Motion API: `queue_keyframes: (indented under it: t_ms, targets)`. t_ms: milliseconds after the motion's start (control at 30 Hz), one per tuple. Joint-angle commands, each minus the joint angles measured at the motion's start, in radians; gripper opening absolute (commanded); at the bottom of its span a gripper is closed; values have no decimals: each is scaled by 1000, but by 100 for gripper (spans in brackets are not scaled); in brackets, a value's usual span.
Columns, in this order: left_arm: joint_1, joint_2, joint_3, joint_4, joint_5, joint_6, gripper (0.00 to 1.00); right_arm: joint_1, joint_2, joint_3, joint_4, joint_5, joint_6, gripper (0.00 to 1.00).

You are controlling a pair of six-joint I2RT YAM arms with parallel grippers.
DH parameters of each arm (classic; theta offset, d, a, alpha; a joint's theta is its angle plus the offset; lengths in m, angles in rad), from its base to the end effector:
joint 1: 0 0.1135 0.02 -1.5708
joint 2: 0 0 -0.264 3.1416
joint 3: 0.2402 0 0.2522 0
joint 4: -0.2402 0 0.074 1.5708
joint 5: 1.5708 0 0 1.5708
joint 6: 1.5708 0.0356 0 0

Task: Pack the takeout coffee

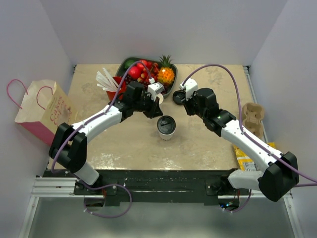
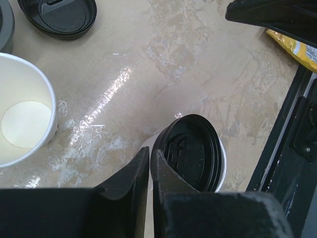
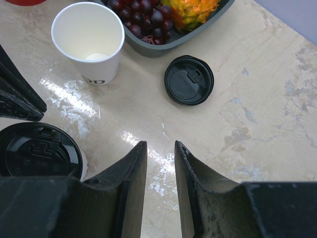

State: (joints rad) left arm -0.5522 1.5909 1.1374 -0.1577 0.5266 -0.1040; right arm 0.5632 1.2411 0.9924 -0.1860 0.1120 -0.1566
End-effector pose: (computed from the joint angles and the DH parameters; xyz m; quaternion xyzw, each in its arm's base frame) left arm 0.2951 -0.2028 0.2639 0.3075 0.8084 -0.3622 0.3475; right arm 0.2439 0.1493 0.3151 -0.2682 0.7983 0.0622 0.5356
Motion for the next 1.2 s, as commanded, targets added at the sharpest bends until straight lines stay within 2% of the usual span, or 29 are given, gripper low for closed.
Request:
queue_keyframes:
  t_ms: [0,333,567,800,1167]
  targets:
    - [-5,-8,42,-2,-8,26,14,-3,-9,-1,54,-8,5,33]
    - [-12,1,35,-2,-2,23,15,-5,-12,-8,56,-9,3,33]
    - [-9,-38,42,35,-85,-16,15,-3,-14,-12,59,-9,6,33]
    - [-11,-29,13,86,104,-37,20,-3,-9,-14,63,-12,6,34]
    - [-11,-11,-14,46,49,10,20,-6,-12,-21,63,-11,3,34]
